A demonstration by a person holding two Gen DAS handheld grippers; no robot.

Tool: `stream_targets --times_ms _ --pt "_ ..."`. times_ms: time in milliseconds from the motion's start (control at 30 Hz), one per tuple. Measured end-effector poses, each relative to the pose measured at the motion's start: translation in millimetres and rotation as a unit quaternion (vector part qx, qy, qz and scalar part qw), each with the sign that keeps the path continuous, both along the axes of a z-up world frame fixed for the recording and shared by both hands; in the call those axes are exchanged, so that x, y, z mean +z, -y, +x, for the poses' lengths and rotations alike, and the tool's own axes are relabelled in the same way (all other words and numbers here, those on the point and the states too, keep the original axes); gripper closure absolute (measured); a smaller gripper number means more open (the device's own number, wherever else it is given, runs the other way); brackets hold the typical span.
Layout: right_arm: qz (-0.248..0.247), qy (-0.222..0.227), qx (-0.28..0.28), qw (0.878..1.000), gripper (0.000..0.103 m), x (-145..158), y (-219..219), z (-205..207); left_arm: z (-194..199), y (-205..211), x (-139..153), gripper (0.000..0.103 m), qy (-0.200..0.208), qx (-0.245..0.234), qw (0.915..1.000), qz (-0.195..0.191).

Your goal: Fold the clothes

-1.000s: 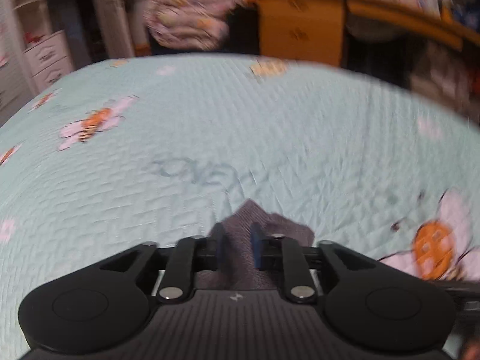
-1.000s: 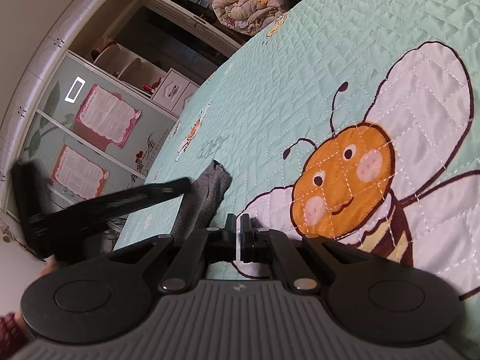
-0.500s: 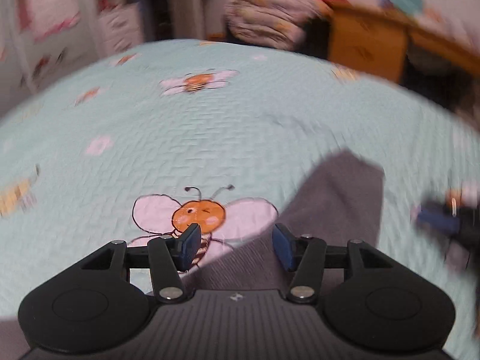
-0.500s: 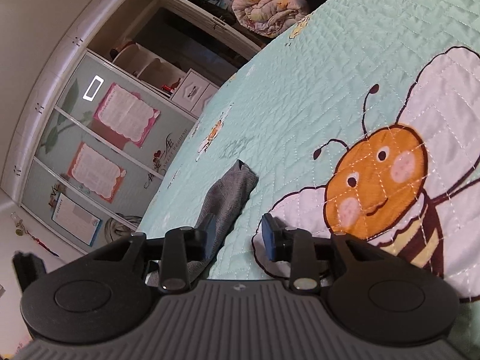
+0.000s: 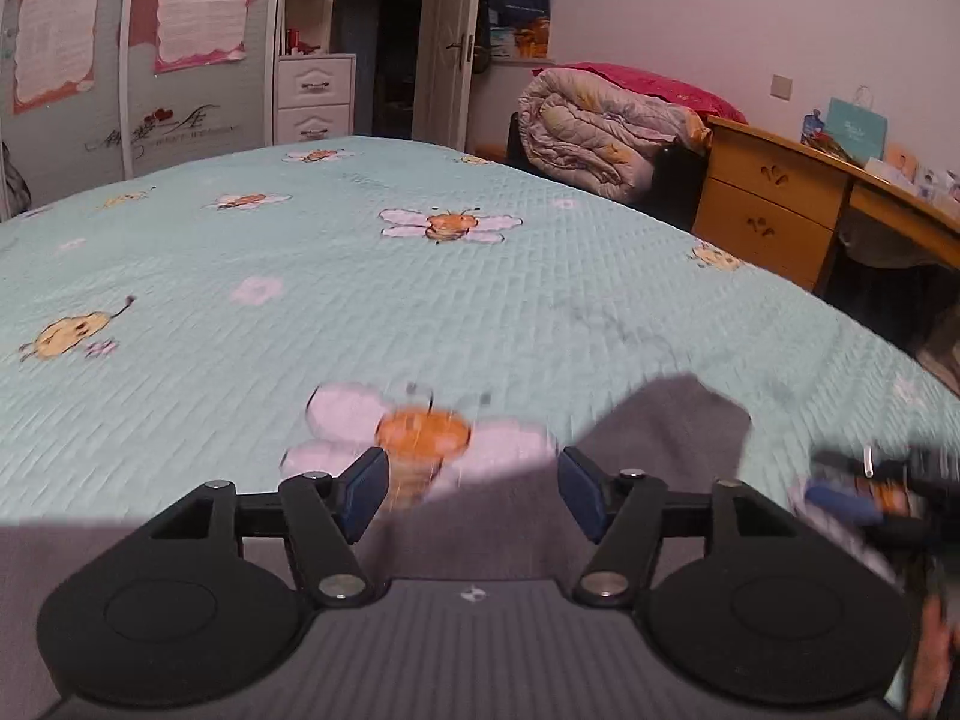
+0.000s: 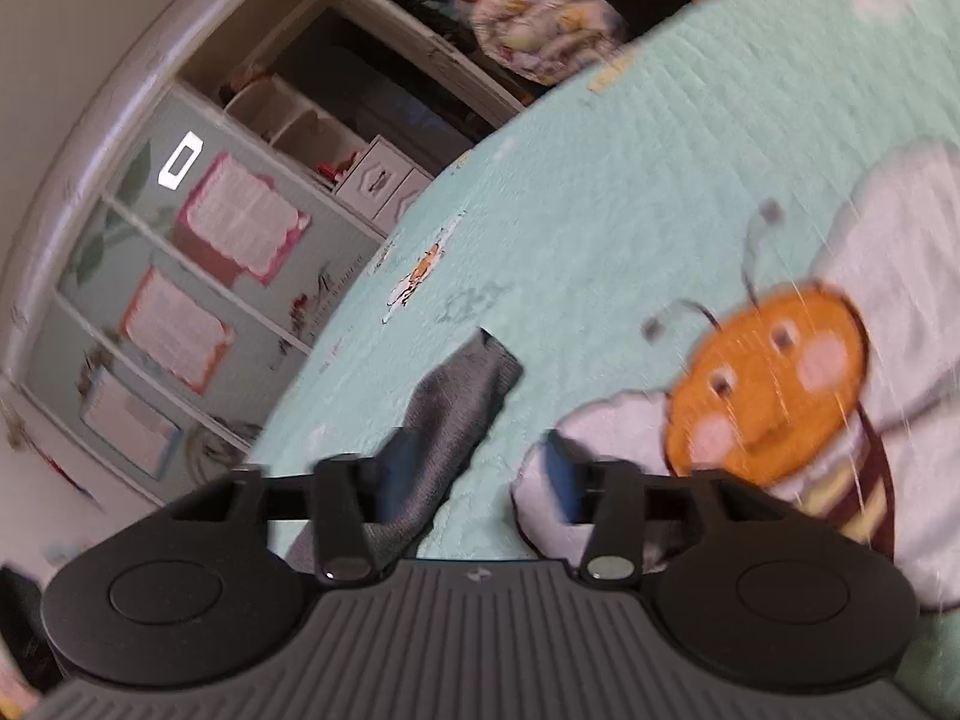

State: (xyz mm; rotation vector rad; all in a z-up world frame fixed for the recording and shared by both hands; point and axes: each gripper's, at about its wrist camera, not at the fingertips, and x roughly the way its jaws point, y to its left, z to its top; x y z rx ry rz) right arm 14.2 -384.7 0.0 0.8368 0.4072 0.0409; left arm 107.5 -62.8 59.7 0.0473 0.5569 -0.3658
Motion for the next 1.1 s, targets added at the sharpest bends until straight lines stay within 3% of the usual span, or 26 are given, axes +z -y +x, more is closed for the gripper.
stream_targets --times_ms 100,200,333,533,633,667,767,833,900,1000,1100 --pt "-0.081 0.008 -0.003 0.997 0.029 25.6 -1.1 22.1 -10.7 -13.8 -19.3 0.03 0.009 0.009 0.9999 0.002" --pt "-0.139 0.009 0.035 0.99 0.029 31.3 5.6 69.3 -12.1 -25.6 -43.2 0.03 0.003 0.032 0.9993 -0.018" --pt "-0.155 -0.001 0.106 0.982 0.029 17.8 14.0 128.3 -15.9 -42.0 -45.2 0.026 0.02 0.052 0.996 -0.07" --pt "-0.185 -0.002 0.251 0.95 0.032 11.5 -3.6 165.8 -18.3 -64.7 -46.6 0.026 0.027 0.084 0.9862 -0.14" --pt "-0.201 -0.005 0.277 0.94 0.062 13.1 -10.7 162.8 -17.0 -70.8 -48.7 0.026 0.022 0.105 0.9825 -0.152" --pt "-0.206 -0.005 0.281 0.937 0.082 14.0 -12.0 160.8 -16.0 -71.9 -49.4 0.026 0.019 0.111 0.9816 -0.154" --pt "-0.223 -0.007 0.288 0.931 0.094 17.4 -16.5 154.2 -16.6 -75.5 -49.9 0.026 0.023 0.131 0.978 -0.161" --pt "-0.236 -0.008 0.255 0.938 0.096 24.6 -21.0 146.3 -20.7 -79.1 -49.9 0.026 0.033 0.141 0.9757 -0.165" --pt "-0.212 -0.013 0.207 0.955 0.096 29.9 -8.4 145.5 -22.4 -81.1 -49.6 0.028 0.038 0.152 0.9736 -0.166" --pt "-0.166 -0.049 0.161 0.972 0.096 12.4 5.6 152.2 -18.9 -87.9 -52.1 0.039 0.023 0.185 0.9678 -0.17" --pt "-0.065 -0.048 0.134 0.988 0.096 -0.6 23.7 148.5 -17.6 -100.4 -55.4 0.043 0.013 0.211 0.9584 -0.192"
